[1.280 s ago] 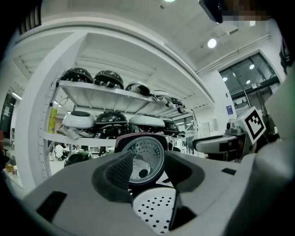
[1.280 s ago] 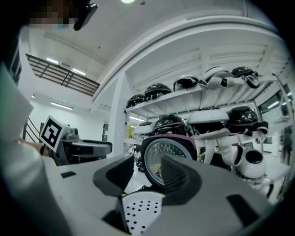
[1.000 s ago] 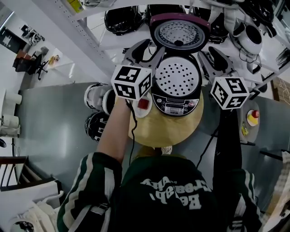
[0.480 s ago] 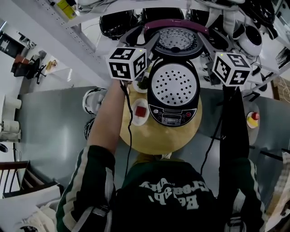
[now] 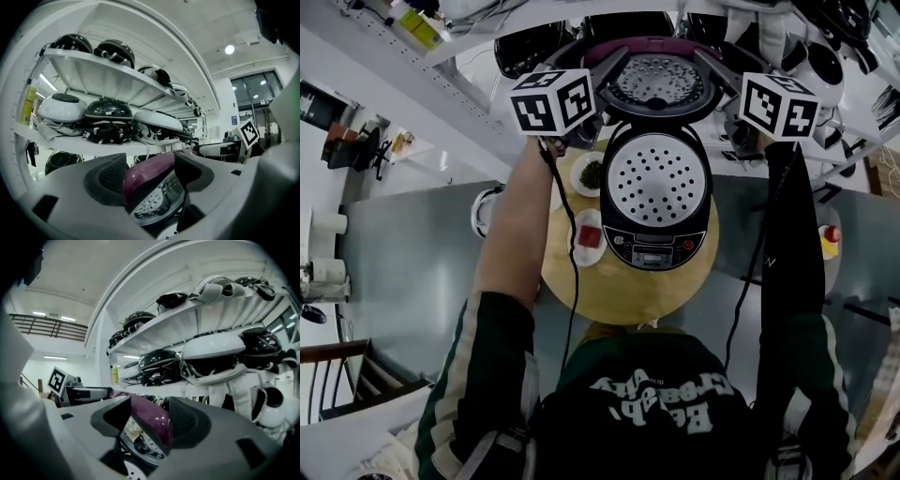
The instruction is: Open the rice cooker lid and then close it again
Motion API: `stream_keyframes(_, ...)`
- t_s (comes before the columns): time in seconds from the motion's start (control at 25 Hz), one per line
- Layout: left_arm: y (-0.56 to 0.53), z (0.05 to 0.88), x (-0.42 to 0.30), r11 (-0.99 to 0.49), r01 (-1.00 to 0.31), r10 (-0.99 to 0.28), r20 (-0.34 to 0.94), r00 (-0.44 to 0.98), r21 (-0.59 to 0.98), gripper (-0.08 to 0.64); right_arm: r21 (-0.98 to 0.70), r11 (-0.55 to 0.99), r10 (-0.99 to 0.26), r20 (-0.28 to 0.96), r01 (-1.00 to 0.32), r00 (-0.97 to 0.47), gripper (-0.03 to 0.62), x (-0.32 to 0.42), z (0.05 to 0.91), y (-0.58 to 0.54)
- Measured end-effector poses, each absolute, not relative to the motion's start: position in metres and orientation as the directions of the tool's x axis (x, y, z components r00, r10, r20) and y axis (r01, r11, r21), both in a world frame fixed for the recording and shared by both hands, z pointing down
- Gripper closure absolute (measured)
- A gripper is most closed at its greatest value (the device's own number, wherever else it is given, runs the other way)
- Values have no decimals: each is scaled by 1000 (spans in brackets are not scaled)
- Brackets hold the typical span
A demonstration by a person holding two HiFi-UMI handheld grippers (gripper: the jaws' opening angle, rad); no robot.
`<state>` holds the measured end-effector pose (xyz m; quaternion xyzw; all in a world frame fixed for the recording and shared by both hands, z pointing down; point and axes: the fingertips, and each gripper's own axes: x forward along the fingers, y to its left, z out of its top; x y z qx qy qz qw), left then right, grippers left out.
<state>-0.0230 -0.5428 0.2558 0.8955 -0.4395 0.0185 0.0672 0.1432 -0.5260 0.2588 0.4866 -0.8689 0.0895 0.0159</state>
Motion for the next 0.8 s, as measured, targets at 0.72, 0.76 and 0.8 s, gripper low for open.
stream_keyframes(0.72, -503, 259, -27, -612, -786, -783, 70, 618, 92, 250, -90, 532, -833, 122, -842, -540, 331, 138, 263, -487)
stream_keyframes(0.76, -497, 260, -28, -614, -784, -781, 67, 620, 91, 250, -83, 538, -830, 125, -839, -544, 334, 137, 264, -481)
stream_keyframes(0.8, -491, 261, -29, -618, -781, -779, 66, 623, 90, 250, -74, 543, -827, 128, -837, -548, 336, 137, 266, -475)
